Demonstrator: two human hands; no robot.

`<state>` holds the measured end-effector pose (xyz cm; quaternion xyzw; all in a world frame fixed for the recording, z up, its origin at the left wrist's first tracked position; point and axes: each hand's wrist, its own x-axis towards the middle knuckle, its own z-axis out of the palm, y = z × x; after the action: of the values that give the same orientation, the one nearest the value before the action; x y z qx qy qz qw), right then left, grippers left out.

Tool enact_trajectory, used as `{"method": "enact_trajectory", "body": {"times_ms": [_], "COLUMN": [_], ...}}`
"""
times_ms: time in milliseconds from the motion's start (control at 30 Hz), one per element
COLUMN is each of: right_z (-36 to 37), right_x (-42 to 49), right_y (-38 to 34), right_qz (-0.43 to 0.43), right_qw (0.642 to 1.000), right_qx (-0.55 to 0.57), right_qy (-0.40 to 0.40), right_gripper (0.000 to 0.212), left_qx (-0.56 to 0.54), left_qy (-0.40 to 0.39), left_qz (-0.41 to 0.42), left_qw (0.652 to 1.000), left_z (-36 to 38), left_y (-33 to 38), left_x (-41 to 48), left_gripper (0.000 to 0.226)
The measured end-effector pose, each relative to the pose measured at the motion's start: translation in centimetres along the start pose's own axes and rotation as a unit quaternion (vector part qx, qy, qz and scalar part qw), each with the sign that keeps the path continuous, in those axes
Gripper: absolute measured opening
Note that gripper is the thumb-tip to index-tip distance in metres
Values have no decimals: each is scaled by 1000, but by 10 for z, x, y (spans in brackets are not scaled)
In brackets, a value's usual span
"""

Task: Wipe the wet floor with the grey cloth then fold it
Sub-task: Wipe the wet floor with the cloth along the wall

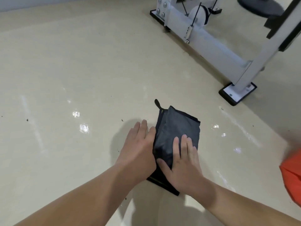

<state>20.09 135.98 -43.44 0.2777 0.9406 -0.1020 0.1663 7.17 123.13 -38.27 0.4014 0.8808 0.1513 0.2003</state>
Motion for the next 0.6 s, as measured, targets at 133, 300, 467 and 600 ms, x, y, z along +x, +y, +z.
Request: {"method": "enact_trajectory", "body": {"times_ms": [133,300,467,600], "right_z": [-8,-20,-53,-50], "right_x": [12,55,88,64], "right_y": [-11,11,96,152], "right_qz": [10,6,79,218], "right_qw": [1000,997,996,974], "right_qx": [21,9,20,48], "right_qy": [-16,-72,-47,-46], "right_gripper": [94,98,95,92], "left_qx": [-18,-24,37,35], "left_qy": [5,28,-34,-88], "left_qz": [2,6,14,14], "left_qw": [1000,999,999,995], "left_z": [10,28,31,33], "left_y": [10,20,47,60], "left_x": [1,11,21,29], "left_gripper": [77,78,84,85]}}
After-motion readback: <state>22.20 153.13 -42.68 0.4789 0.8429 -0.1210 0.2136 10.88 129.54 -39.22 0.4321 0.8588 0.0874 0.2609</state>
